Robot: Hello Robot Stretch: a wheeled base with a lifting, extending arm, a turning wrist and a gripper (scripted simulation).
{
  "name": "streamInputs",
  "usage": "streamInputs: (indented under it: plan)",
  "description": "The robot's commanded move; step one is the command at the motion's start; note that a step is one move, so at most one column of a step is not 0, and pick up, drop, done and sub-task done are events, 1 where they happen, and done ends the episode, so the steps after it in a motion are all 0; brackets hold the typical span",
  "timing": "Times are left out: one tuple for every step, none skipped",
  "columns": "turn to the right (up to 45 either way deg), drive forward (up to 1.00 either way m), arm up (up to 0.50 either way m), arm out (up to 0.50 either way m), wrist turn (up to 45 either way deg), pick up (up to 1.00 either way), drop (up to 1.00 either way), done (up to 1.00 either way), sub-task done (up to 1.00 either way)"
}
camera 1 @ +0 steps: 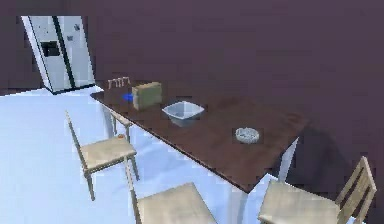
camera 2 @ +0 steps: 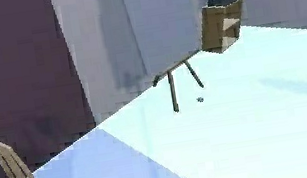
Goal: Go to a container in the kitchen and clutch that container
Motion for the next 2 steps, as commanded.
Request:
streamInputs:
  plan:
    - [42.0,0.0,0.0,0.0,0.0,0.0,0.0,0.0,0.0]
    - [0.0,0.65,0.0,0.0,0.0,0.0,0.0,0.0,0.0]
